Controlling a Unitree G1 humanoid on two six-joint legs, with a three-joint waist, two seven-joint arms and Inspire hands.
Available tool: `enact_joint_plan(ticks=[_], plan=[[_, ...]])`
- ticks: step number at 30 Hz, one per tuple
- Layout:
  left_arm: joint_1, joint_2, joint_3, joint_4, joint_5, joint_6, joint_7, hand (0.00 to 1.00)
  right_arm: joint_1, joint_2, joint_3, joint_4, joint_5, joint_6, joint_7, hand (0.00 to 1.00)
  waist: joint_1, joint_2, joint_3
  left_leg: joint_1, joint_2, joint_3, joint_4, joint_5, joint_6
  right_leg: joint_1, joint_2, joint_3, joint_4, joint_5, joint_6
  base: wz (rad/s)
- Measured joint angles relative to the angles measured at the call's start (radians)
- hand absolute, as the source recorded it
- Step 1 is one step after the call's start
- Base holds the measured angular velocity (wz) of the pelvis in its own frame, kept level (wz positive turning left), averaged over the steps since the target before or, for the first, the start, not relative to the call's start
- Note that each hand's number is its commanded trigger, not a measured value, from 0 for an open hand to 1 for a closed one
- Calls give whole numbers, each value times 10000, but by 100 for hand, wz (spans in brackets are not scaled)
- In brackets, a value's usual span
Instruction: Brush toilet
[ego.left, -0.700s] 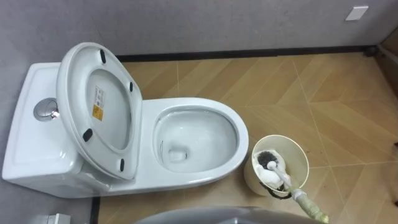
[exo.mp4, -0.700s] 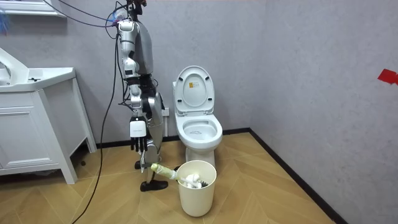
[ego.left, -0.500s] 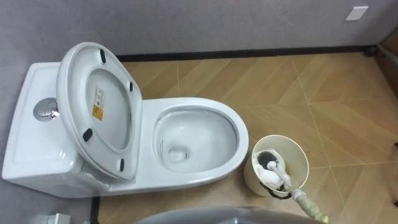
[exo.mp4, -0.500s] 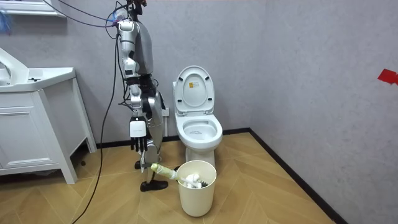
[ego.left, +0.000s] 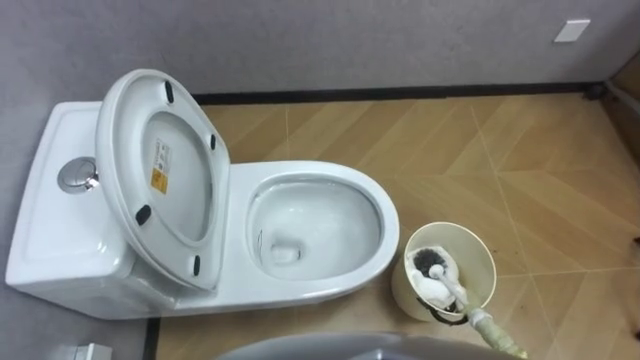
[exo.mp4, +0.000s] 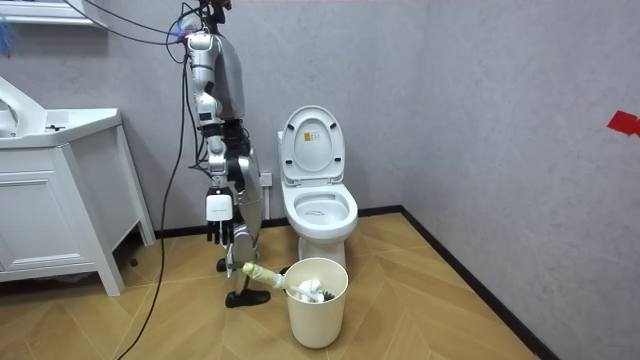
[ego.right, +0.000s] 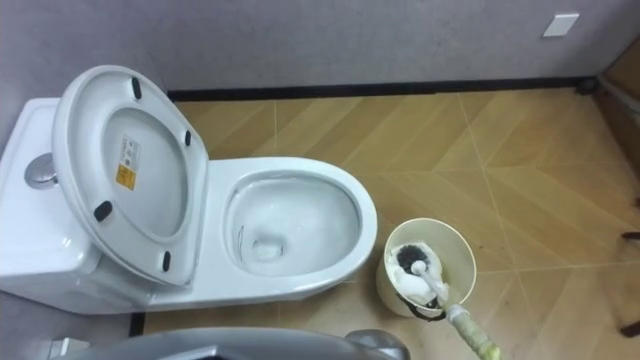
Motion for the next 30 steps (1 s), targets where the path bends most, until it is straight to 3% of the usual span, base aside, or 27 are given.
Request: enact_joint_plan(ticks=[10,19,28,30], plan=[[17,-20,-4,-3,-1313,-3,181,0,10,56,319,1,233,0,-141,0,215,14,-22,10,1,-95,-7,0,-2,60,-8,-96,-42,-1,-1,1],[131,-21,1034,164,-2534,-27,856,0,31,58,170,75,1229,-1,-574,0,256,-9,-20,24,12,-190,-19,-4,-8,176,-20,-219,-154,1,-3,3],[160,-33,1704,526,-2815,-131,1001,0,201,48,-1770,311,4060,-102,-1460,0,161,-36,-20,13,-2,-384,1,-4,-8,369,-92,-551,-190,-11,4,7],[166,-37,1868,518,-2817,-192,1001,0,233,41,-2478,288,5574,-191,-1761,0,148,-67,-18,16,-15,-405,15,-3,-6,396,-122,-624,-212,-17,5,6]])
